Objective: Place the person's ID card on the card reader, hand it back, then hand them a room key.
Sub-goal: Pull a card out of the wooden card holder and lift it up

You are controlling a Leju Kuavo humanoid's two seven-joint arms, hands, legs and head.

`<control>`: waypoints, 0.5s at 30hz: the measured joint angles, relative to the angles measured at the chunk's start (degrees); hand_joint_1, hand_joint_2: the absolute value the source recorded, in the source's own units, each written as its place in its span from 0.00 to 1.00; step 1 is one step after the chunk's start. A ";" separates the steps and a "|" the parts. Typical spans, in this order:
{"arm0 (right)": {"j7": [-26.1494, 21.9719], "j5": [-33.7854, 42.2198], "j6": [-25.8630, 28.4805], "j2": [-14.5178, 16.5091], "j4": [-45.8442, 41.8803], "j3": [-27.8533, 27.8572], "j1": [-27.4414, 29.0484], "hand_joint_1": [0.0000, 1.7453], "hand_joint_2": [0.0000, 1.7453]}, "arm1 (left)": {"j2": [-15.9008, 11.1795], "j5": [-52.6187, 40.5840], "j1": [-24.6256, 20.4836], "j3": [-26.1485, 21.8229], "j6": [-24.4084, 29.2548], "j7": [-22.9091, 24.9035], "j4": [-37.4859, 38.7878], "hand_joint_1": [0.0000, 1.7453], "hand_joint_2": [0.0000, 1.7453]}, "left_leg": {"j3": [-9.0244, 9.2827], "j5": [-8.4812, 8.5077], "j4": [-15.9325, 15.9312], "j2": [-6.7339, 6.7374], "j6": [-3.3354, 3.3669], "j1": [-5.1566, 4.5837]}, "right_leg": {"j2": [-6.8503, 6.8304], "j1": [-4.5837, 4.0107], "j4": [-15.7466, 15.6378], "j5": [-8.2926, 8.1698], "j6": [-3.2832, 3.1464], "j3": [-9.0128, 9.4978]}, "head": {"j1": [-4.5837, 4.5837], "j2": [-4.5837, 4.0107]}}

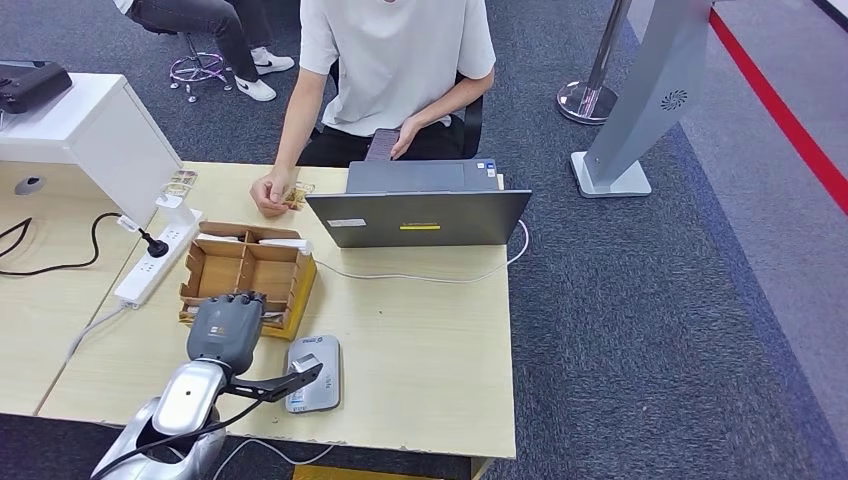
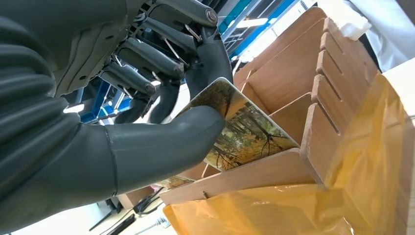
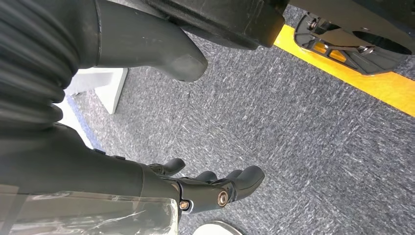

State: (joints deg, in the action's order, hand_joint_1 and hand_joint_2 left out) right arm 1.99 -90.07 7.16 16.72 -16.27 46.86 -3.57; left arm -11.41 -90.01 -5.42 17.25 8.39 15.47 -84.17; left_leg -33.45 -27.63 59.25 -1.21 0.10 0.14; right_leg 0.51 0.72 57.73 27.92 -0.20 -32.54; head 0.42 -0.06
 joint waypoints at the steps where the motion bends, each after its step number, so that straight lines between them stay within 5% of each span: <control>1: -0.05 0.00 0.00 0.00 0.00 0.00 0.00 0.00 1.00 | -0.01 0.00 0.01 -0.10 0.00 0.03 0.00 1.00 1.00 | 0.00 0.00 0.00 0.00 0.00 0.00 | 0.00 0.00 0.00 0.00 0.00 0.00 | 0.00 0.00; 15: 0.31 0.13 0.29 -0.03 -0.03 0.69 0.00 0.00 1.00 | -1.94 -0.07 0.48 1.32 0.61 3.90 -7.29 1.00 1.00 | 0.00 0.00 0.00 -0.01 0.00 0.00 | -0.01 0.00 0.00 0.00 0.00 0.00 | 0.00 0.00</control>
State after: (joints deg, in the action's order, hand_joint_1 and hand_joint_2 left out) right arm 2.30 -89.94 7.45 16.69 -16.30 47.55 -3.57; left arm -13.35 -90.08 -4.94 18.57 9.01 19.37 -91.46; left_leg -33.45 -27.62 59.25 -1.22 0.10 0.14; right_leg 0.51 0.72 57.73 27.92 -0.20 -32.54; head 0.41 -0.06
